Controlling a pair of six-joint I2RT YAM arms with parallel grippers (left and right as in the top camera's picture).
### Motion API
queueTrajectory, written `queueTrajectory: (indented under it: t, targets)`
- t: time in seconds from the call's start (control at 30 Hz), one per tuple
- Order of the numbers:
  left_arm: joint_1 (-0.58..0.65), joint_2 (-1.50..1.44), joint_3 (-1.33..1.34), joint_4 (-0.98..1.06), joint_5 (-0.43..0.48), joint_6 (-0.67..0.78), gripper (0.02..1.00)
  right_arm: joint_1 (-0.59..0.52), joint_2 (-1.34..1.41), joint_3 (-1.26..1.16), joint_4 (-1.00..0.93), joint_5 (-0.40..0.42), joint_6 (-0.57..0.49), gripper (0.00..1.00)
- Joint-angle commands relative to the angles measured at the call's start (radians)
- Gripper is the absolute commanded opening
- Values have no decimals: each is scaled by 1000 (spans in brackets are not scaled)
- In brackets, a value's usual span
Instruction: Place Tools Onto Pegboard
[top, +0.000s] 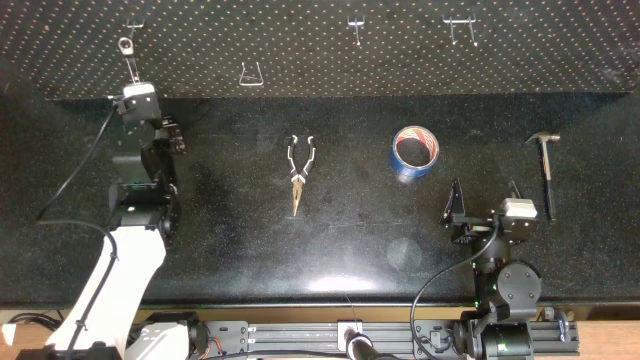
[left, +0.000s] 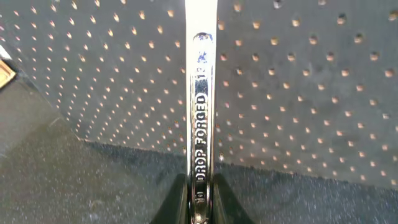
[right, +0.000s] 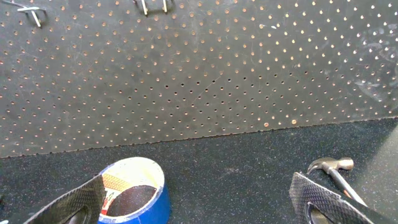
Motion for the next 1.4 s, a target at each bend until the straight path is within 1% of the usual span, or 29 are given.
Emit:
queueTrajectory:
  t: [0.03,0.57,0.77,0.8,0.87,0.97,1.0,1.07,1.1,1.13,1.17,1.23,1.27,1.3,1.33,1.37,1.4]
  targets:
    - [3,29,33,43,-23,-14,31,8,-6,-5,-2,9,-8,974]
    - [5,91,34,62,-23,-18,31,8,-6,-5,-2,9,-8,976]
    - [45,153,97,69,-14,-17,31,8,-6,-5,-2,9,-8,974]
    - [48,170,110,69,-7,-17,34,8,-6,-5,-2,9,-8,974]
    - [48,196,125,69,5,-18,73,8,-6,-5,-2,9,-8,976]
    - [48,216,132,69,8,-17,264,8,-6,-5,-2,9,-7,976]
    - [48,217,131,69,8,-17,419,8,-6,-5,-2,9,-8,974]
    - [48,217,132,69,8,-17,437,8,-6,-5,-2,9,-7,974]
    - [48,217,132,69,8,-17,603,8,-6,-5,-2,9,-7,974]
    - [48,217,131,69,8,-17,814,8,-6,-5,-2,9,-8,976]
    - [48,217,132,69,8,-17,991,8,-6,-5,-2,9,-8,974]
    - [48,209,135,56,8,-17,996,8,-6,-5,-2,9,-7,974]
    - [48,182,142,-12,10,-18,996,8,-6,-5,-2,9,-8,976]
    - [48,135,155,-133,34,-18,998,8,-6,-5,-2,9,-8,974]
    - [48,87,170,-264,72,-18,996,8,-6,-5,-2,9,-8,974]
    - [48,43,188,-396,134,-18,996,8,-6,-5,-2,9,-8,974]
    - [46,-4,223,-562,224,-27,996,8,-6,-5,-2,9,-8,974]
